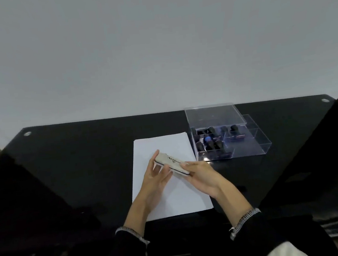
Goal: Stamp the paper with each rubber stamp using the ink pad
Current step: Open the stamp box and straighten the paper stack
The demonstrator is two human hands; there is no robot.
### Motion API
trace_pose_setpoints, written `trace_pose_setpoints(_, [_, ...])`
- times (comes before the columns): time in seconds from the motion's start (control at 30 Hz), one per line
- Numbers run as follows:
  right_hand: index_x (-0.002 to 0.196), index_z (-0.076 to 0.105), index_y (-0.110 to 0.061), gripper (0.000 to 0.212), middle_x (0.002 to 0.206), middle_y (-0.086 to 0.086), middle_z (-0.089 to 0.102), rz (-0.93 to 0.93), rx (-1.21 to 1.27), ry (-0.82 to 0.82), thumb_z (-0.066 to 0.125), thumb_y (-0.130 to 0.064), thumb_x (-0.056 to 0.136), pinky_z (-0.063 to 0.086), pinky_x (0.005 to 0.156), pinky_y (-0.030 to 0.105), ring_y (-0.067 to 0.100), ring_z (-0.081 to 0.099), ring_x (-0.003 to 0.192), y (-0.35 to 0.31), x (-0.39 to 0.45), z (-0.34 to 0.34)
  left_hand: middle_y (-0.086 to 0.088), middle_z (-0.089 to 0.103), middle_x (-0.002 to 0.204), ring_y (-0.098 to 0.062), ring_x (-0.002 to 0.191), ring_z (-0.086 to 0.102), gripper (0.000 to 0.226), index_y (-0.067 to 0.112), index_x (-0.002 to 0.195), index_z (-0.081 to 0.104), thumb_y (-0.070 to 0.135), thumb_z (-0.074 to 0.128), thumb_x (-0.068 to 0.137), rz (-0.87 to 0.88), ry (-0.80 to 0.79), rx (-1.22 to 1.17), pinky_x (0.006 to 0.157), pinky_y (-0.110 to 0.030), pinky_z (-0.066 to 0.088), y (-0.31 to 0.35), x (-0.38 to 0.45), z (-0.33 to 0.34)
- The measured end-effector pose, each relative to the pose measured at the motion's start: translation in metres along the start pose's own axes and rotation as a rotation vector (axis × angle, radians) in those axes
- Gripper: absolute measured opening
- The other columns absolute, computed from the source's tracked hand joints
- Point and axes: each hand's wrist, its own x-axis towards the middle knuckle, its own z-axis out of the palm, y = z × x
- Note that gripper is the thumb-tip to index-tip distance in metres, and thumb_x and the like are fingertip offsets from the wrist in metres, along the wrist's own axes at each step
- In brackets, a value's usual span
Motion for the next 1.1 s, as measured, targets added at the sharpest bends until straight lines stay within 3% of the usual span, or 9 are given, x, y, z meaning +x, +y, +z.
trace_pose_setpoints(0.13, [0.121, 0.053, 0.014, 0.042, 0.121, 0.021, 0.063, -0.091, -0.263, -0.033, 0.059, -0.018, 0.094, 0.049, 0.099, 0.034, 0.024, 0.065, 0.109, 0.008, -0.001, -0.007, -0.013, 0.058, 0.129, -0.021, 0.118, 0.061, 0.063, 0.030, 0.134, 0.049, 0.033, 0.074, 0.075, 0.016, 0.075, 0.003, 0.090, -0.025, 0.052, -0.003, 0.001, 0.003])
trace_pose_setpoints(0.23, [0.121, 0.055, -0.006, 0.054, 0.113, 0.013, 0.065, -0.177, -0.559, 0.087, 0.066, -0.043, 0.083, 0.055, 0.090, 0.033, 0.023, 0.071, 0.092, 0.018, 0.001, -0.011, -0.011, 0.061, 0.123, -0.021, 0.111, 0.065, 0.061, 0.033, 0.130, 0.052, 0.044, 0.073, 0.073, 0.038, 0.121, 0.080, 0.093, -0.030, 0.053, -0.004, 0.002, 0.009])
trace_pose_setpoints(0.33, [0.109, 0.063, -0.019, 0.046, 0.101, 0.004, 0.069, -0.295, -0.683, 0.128, 0.060, -0.055, 0.082, 0.058, 0.077, 0.034, 0.023, 0.071, 0.081, 0.030, 0.000, -0.014, -0.009, 0.062, 0.123, -0.021, 0.105, 0.067, 0.060, 0.034, 0.128, 0.055, 0.053, 0.069, 0.072, 0.054, 0.172, 0.105, 0.095, -0.036, 0.053, -0.007, 0.004, 0.014])
trace_pose_setpoints(0.5, [0.098, 0.068, -0.014, 0.041, 0.075, 0.014, 0.071, -0.409, -0.618, 0.276, 0.047, -0.049, 0.093, 0.057, 0.058, 0.033, 0.030, 0.069, 0.061, 0.037, 0.001, -0.009, -0.006, 0.063, 0.124, -0.021, 0.107, 0.067, 0.054, 0.033, 0.130, 0.055, 0.047, 0.068, 0.079, 0.066, 0.168, 0.126, 0.096, -0.036, 0.053, -0.008, 0.002, 0.012])
trace_pose_setpoints(0.63, [0.100, 0.064, -0.009, 0.049, 0.075, 0.018, 0.071, -0.331, -0.514, 0.331, 0.037, -0.049, 0.098, 0.056, 0.048, 0.031, 0.038, 0.068, 0.058, 0.032, 0.007, -0.013, -0.002, 0.066, 0.123, -0.022, 0.110, 0.066, 0.050, 0.028, 0.134, 0.052, 0.033, 0.064, 0.085, 0.023, 0.103, 0.005, 0.092, -0.034, 0.053, -0.003, 0.001, 0.007])
trace_pose_setpoints(0.77, [0.116, 0.057, -0.009, 0.037, 0.089, 0.021, 0.071, -0.256, -0.440, 0.314, 0.037, -0.037, 0.102, 0.054, 0.051, 0.029, 0.024, 0.066, 0.060, 0.029, 0.016, -0.018, -0.006, 0.064, 0.127, -0.024, 0.111, 0.064, 0.060, 0.021, 0.131, 0.054, 0.026, 0.077, 0.076, -0.035, 0.016, -0.200, 0.087, -0.034, 0.055, 0.004, 0.001, -0.001])
trace_pose_setpoints(0.9, [0.116, 0.056, -0.020, 0.022, 0.101, 0.004, 0.069, -0.262, -0.393, 0.346, 0.038, -0.018, 0.104, 0.058, 0.068, 0.033, 0.018, 0.067, 0.083, 0.028, 0.020, -0.012, -0.011, 0.053, 0.140, -0.032, 0.128, 0.051, 0.088, 0.017, 0.143, 0.043, 0.015, 0.084, 0.065, -0.072, -0.155, -0.253, 0.104, -0.041, 0.046, 0.005, 0.003, -0.013])
trace_pose_setpoints(1.0, [0.098, 0.059, -0.018, 0.022, 0.097, 0.006, 0.068, -0.357, -0.447, 0.469, 0.038, -0.023, 0.103, 0.055, 0.070, 0.033, 0.018, 0.065, 0.084, 0.020, 0.015, -0.016, -0.009, 0.051, 0.143, -0.030, 0.131, 0.049, 0.077, 0.024, 0.146, 0.036, 0.013, 0.073, 0.079, -0.125, -0.253, -0.172, 0.110, -0.040, 0.040, 0.009, 0.004, -0.013])
trace_pose_setpoints(1.1, [0.096, 0.060, -0.010, 0.030, 0.096, 0.011, 0.067, -0.409, -0.493, 0.571, 0.037, -0.026, 0.104, 0.053, 0.071, 0.033, 0.020, 0.063, 0.084, 0.009, 0.004, -0.034, -0.006, 0.060, 0.133, -0.022, 0.117, 0.062, 0.043, 0.026, 0.137, 0.046, 0.020, 0.057, 0.097, -0.093, -0.063, 0.122, 0.103, -0.035, 0.047, 0.011, 0.009, 0.000])
